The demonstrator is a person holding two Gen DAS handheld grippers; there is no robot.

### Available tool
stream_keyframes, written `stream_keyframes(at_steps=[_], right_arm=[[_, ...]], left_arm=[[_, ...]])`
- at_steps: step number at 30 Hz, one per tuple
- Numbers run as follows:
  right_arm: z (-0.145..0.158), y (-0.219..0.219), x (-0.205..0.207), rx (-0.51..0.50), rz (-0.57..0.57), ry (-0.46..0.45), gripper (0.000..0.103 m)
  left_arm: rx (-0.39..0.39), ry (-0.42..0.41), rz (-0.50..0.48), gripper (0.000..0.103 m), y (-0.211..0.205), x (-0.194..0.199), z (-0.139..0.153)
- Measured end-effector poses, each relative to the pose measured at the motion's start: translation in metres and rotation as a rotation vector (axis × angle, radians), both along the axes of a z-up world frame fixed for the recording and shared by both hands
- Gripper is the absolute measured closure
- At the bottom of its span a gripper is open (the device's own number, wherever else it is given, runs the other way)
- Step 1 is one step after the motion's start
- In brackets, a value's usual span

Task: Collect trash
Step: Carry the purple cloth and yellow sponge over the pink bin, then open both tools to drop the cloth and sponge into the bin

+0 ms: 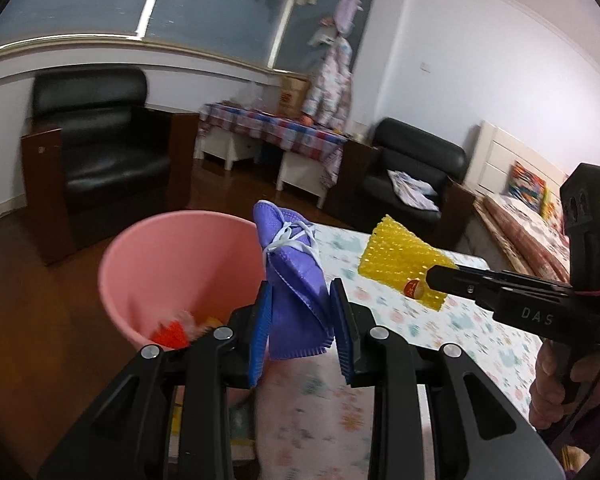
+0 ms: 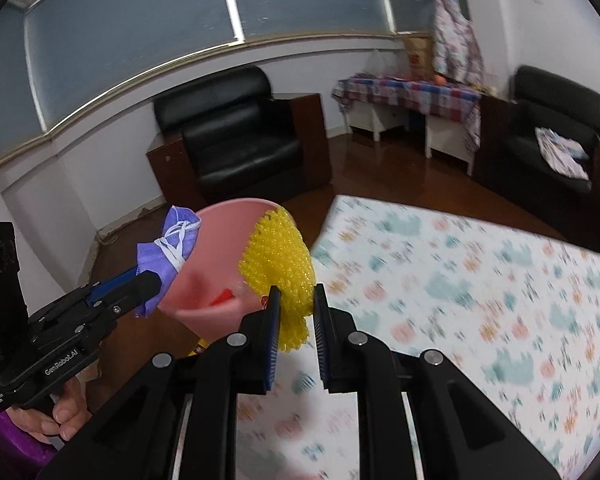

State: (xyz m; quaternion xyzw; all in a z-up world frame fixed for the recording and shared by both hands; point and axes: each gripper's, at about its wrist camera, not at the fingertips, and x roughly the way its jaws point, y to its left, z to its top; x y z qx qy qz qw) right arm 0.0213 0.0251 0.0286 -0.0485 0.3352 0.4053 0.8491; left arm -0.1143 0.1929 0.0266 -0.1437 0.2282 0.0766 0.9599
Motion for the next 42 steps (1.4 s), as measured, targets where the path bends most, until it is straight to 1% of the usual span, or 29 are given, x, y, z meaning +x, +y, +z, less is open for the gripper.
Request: stream_keyframes(at_steps=[3,6,9,12,19,23,24,26,27,28,30,34,35,37,42], right_arm=[[0.005,0.028,-0.001,-0.012,0.042,-0.021,0.088],[0.005,0.058,0.0,-0.022,0.07,-0.026,0.088],[-0.001,0.084,0.003,-0.047,0.078,-0.031,0.088],[-0.01,0.106,0.006,-0.076,0.08,-0.022,0.087],[-0.031,0.136,0.015,-0.13,0.075,-0.002,0.087],[-0.042,0.144,0.018,-0.14,0.077,0.015,0.086],[-0.044,0.145,0.019,-0.14,0.078,0.019,0.084],[-0.047,0.146,0.021,-0.139,0.078,0.03,0.077],[-0.048,0.146,0.022,-0.138,0.075,0.032,0.068],[-0.049,0.145,0.022,-0.135,0.073,0.037,0.062],[-0.05,0.143,0.024,-0.12,0.071,0.042,0.059],[-0.05,0.14,0.024,-0.114,0.072,0.036,0.057],[-0.05,0.138,0.024,-0.11,0.071,0.037,0.056],[-0.049,0.134,0.024,-0.1,0.066,0.041,0.049],[-0.046,0.117,0.015,-0.073,0.069,0.036,0.044]], left_arm=[[0.002,-0.006,0.055,0.074,0.021,-0.004,0.002],[-0.024,0.003,0.092,0.074,0.039,-0.004,0.0],[-0.061,0.013,0.12,0.074,0.056,-0.001,-0.005],[-0.075,0.036,0.143,0.074,0.067,0.005,-0.012],[-0.104,0.086,0.17,0.073,0.083,0.023,-0.025],[-0.1,0.102,0.188,0.072,0.088,0.027,-0.03],[-0.105,0.104,0.189,0.07,0.089,0.026,-0.032],[-0.116,0.105,0.198,0.069,0.091,0.025,-0.034],[-0.116,0.112,0.205,0.068,0.092,0.025,-0.035],[-0.114,0.116,0.207,0.068,0.093,0.024,-0.036],[-0.114,0.126,0.216,0.068,0.093,0.024,-0.038],[-0.126,0.14,0.224,0.068,0.095,0.024,-0.039],[-0.124,0.144,0.226,0.068,0.094,0.025,-0.039],[-0.122,0.148,0.223,0.068,0.092,0.025,-0.038],[-0.119,0.149,0.218,0.067,0.084,0.023,-0.033]])
